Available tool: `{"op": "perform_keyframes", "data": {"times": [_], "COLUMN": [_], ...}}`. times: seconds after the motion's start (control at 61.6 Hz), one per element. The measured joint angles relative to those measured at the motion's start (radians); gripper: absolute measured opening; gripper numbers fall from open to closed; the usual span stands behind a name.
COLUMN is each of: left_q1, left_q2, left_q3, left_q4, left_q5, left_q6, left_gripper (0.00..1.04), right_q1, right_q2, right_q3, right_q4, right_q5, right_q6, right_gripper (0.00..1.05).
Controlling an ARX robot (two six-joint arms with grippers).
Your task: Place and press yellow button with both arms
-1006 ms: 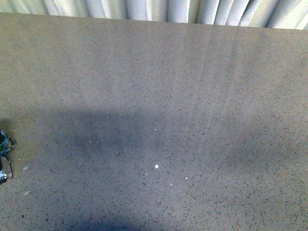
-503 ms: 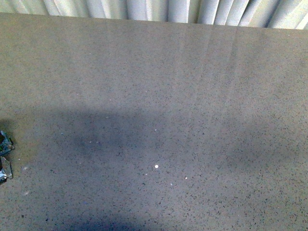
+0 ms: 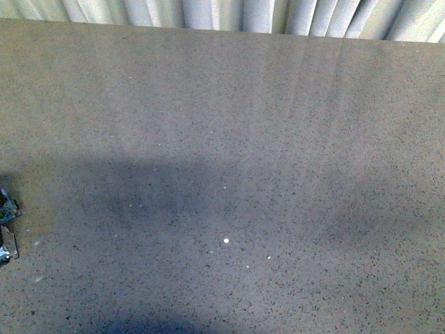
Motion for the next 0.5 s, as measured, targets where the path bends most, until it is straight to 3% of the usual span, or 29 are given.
{"op": "perform_keyframes", "data": {"times": [0.097, 0.503], "left_q1": [0.0, 0.016], "left_q2": [0.0, -0.048], "left_q3": [0.0, 0.0], "left_q4": [0.0, -0.029], "left_q5": [0.0, 0.003], "left_q6": [0.002, 0.018], "left_gripper": [0.35, 0.34], "right_q1": [0.0, 0.0], "right_q2": [0.0, 0.0], "right_q3": [0.0, 0.0], "right_q4": [0.0, 0.0], "right_q5": [0.0, 0.0], "right_q6": [0.0, 0.0], "right_gripper": [0.96, 0.96]}}
